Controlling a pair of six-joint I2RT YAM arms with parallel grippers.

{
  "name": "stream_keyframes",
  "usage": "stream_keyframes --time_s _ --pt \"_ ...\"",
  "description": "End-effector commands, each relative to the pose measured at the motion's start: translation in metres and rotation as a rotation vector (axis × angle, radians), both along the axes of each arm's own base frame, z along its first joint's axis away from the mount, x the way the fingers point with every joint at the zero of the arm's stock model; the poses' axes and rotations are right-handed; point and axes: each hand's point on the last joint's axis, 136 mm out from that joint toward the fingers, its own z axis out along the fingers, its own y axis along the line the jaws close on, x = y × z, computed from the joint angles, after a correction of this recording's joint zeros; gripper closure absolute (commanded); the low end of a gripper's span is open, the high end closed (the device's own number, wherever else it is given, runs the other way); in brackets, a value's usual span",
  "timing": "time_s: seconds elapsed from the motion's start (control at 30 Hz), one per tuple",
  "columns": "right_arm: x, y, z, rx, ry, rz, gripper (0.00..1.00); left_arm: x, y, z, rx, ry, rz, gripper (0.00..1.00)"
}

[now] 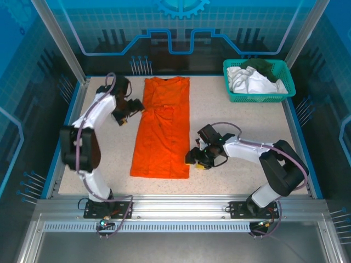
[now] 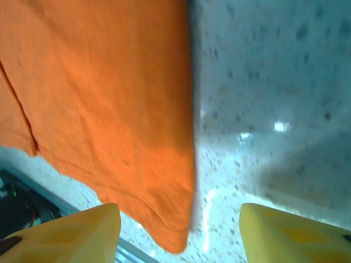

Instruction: Fold and stack the t-shirts

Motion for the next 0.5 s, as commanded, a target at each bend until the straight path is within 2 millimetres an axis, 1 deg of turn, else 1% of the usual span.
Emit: stream_keyframes --time_s 0.0,0.03,0.07,0.13,0.2,0.27,0.4,0.47 --pt "-0.015 0.014 0.007 0.114 -0.017 0.084 0.43 -0.075 -0.013 -0.036 -0.04 0.174 -0.035 0.22" --pt "-0.02 0.015 0.006 0.119 -0.009 0.102 0.45 -0.098 -0.016 -0.044 -0.043 0.215 -0.041 0.26" --pt "-0.023 0.015 0.006 0.12 -0.009 0.12 0.46 -0.119 -0.02 -0.05 -0.053 0.246 -0.05 0.28" --pt "-0.027 0.016 0.006 0.127 -0.015 0.144 0.47 -0.15 -0.022 -0.059 -0.051 0.278 -0.048 0.31" --pt "-0.03 0.019 0.005 0.142 -0.011 0.154 0.49 -0.172 -0.021 -0.065 -0.059 0.292 -0.026 0.35" --pt "-0.032 0.023 0.004 0.147 -0.002 0.167 0.53 -0.187 -0.018 -0.068 -0.062 0.305 0.0 0.36" --pt "-0.037 0.033 0.001 0.145 -0.001 0.205 0.55 -0.203 -0.012 -0.076 -0.038 0.329 0.011 0.38" --pt "-0.039 0.033 -0.003 0.121 0.007 0.209 0.56 -0.209 -0.011 -0.083 -0.04 0.341 0.023 0.38"
